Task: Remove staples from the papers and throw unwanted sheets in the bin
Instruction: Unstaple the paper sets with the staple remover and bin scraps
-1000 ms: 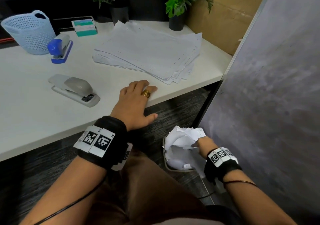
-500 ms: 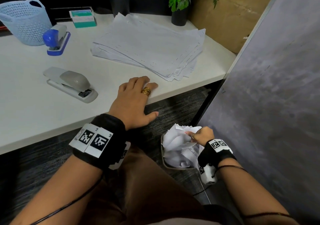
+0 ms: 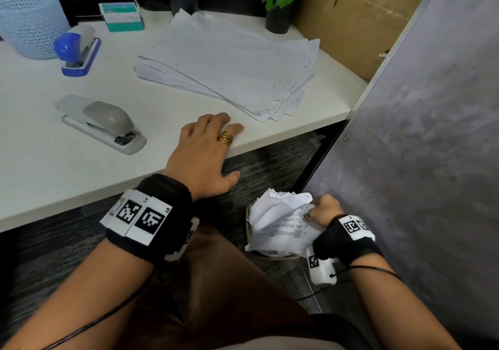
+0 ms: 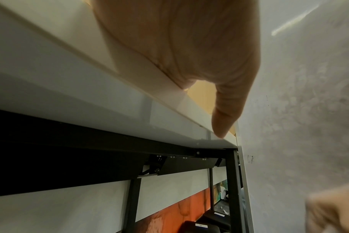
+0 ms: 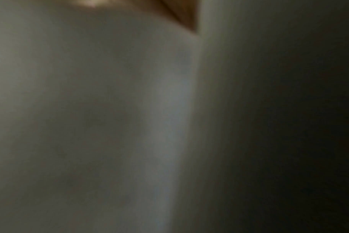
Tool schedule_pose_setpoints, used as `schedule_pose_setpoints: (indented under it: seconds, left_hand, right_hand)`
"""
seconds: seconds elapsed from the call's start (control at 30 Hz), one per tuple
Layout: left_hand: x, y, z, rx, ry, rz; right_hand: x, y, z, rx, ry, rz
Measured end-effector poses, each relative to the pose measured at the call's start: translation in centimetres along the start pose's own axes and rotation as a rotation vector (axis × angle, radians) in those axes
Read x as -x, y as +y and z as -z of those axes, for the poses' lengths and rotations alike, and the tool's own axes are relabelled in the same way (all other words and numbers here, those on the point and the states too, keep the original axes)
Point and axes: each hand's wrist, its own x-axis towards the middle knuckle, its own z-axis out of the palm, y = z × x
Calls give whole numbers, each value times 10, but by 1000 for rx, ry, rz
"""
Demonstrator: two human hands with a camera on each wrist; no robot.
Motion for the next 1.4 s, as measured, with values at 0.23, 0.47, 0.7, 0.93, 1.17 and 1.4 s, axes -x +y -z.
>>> schedule_pose_setpoints:
  seconds: [0.23, 0.47, 0.7, 0.93, 1.17, 1.4]
  left_hand:
    - [8, 17, -14, -137, 264, -120]
    - [-9, 54, -83, 262, -81, -311]
    - [-50, 70, -136, 499, -378, -7]
    - [-63, 75, -142, 491, -363, -23]
    - [-77, 64, -166, 434, -513, 128]
    - [-75, 67, -220, 11, -825, 1]
  right_hand:
    - [47, -19, 65, 118, 320, 160]
    - [63, -8, 85, -271, 594, 298]
    - [50, 17, 74, -378, 358, 152]
    - [52, 12, 79, -231, 128, 211]
    - [32, 12, 67, 10, 353, 204]
    - [27, 18, 67, -104, 608, 163]
